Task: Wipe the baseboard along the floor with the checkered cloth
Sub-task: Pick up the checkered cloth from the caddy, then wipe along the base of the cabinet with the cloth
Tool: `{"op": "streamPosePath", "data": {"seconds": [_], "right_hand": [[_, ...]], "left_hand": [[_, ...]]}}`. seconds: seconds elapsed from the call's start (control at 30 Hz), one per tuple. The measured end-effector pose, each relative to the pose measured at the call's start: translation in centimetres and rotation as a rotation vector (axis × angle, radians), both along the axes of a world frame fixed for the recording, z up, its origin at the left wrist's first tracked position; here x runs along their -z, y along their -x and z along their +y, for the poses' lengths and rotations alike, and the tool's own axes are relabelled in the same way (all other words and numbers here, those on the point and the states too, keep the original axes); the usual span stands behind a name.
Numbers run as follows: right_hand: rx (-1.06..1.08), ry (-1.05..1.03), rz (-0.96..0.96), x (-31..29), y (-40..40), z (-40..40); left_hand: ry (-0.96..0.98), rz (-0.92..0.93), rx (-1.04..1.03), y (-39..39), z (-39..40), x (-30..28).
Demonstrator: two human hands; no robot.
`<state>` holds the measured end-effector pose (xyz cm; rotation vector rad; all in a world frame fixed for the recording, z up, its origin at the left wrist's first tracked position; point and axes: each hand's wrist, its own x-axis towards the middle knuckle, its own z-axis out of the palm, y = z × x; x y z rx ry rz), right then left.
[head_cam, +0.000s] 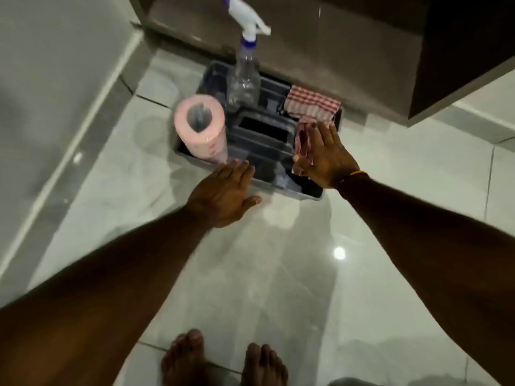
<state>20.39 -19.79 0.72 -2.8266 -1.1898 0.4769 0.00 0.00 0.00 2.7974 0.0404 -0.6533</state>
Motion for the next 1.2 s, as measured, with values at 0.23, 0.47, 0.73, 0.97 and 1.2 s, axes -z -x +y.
{"op": "streamPosePath", "data": {"seconds": [0.23,0.47,0.73,0.97,1.2], "right_hand": [[0.114,0.026,0.051,6.8,-0.3,1.4],[0.181,-0.09,0.108,5.9,0.4,1.6],[0.38,-0.349,0.286,-2.4,4.9,2.5],[0.317,-0.378,0.368,-8.1,13.5,3.8],[0.144,-0.327,0.519,-8.7,24.6,8.5]], "left_hand": [[-0.133,-0.145,0.009,-0.6,0.7,5.3],[-0.137,-0.135,0.009,-0.5,0.8,5.2],[-0.038,-0.081,-0.144,4.7,2.4,-2.5],[-0.009,-0.009,-0.411,14.2,3.5,-7.7],[0.026,0.087,-0.745,26.6,3.5,-7.9]]}}
